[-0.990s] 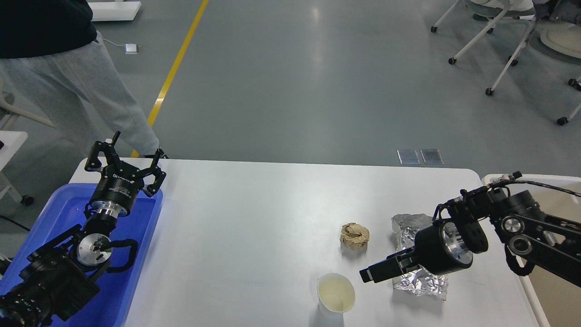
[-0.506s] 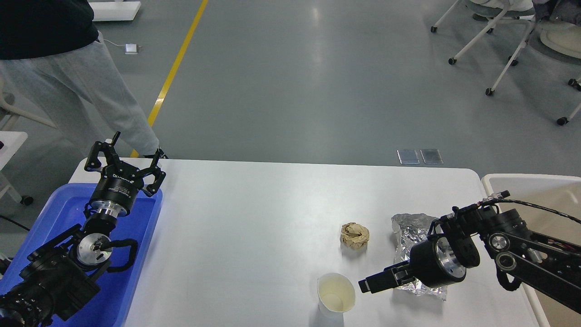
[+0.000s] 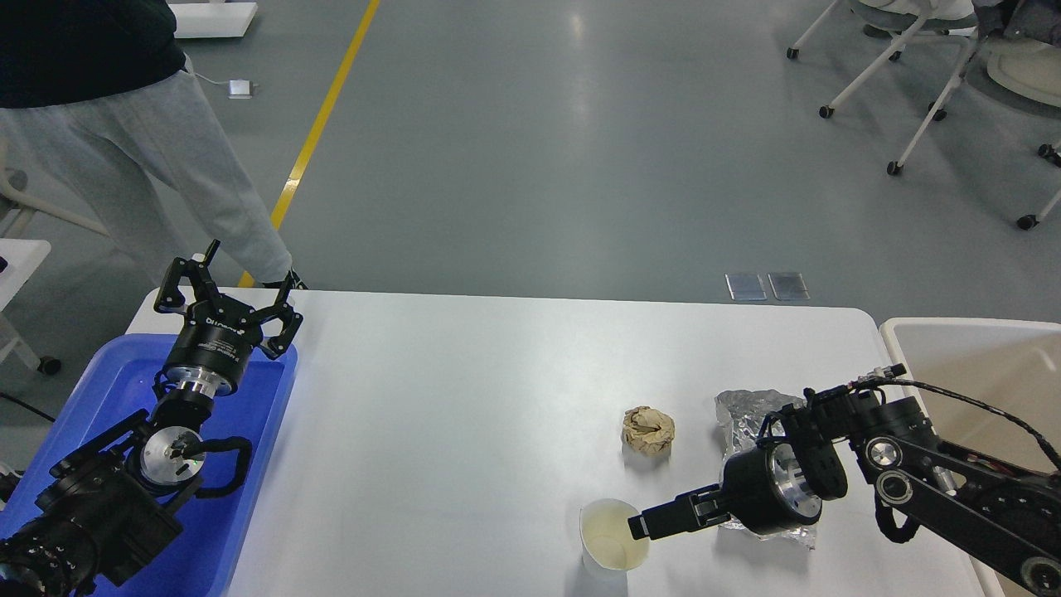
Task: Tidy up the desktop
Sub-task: 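Lower the right gripper toward the small paper cup near the robot, then close the right gripper on the paper cup rim and tip it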
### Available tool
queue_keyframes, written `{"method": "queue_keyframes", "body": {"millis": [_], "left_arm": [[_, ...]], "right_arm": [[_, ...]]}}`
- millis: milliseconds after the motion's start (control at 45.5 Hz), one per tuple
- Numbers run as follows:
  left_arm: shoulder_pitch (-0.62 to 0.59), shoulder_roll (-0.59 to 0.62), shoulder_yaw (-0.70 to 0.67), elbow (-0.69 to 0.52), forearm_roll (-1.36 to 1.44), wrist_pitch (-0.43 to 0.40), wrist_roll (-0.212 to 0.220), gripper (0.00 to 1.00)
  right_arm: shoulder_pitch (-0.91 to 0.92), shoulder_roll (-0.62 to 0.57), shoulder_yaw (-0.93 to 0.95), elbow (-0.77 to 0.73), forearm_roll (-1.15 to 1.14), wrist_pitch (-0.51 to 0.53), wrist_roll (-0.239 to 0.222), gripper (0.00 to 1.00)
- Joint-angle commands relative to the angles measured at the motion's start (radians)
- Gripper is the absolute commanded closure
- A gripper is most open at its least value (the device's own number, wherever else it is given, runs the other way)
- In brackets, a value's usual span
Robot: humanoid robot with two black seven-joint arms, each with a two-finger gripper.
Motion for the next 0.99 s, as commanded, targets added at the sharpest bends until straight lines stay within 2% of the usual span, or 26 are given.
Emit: {"method": "queue_keyframes", "body": {"millis": [0, 308, 792, 836, 858, 968], "left_arm": [[0.0, 0.0, 0.0, 0.0, 0.0, 0.0, 0.0, 0.0], [0.0, 0.0, 0.0, 0.0, 0.0, 0.0, 0.0, 0.0], [0.0, 0.0, 0.0, 0.0, 0.0, 0.0, 0.0, 0.0], [0.0, 0.0, 0.0, 0.0, 0.0, 0.0, 0.0, 0.0], [0.0, 0.0, 0.0, 0.0, 0.0, 0.0, 0.0, 0.0], [0.0, 0.0, 0.0, 0.0, 0.0, 0.0, 0.0, 0.0]], "right_arm": [[-0.007, 0.048, 0.0, -0.068, -0.064, 0.0, 0.001, 0.01], [-0.027, 0.065, -0.001, -0.073, -0.072, 0.0, 0.001, 0.01], [-0.013, 0.129, -0.006, -0.16, -0.075, -0.011, 0.005, 0.02], [-0.01, 0.131, -0.007, -0.17, -0.08, -0.014, 0.008, 0.07], [-0.009, 0.129, -0.007, -0.173, -0.083, -0.014, 0.008, 0.13], [0.007, 0.126, -0.01, -0.173, -0.084, -0.014, 0.011, 0.51]]}}
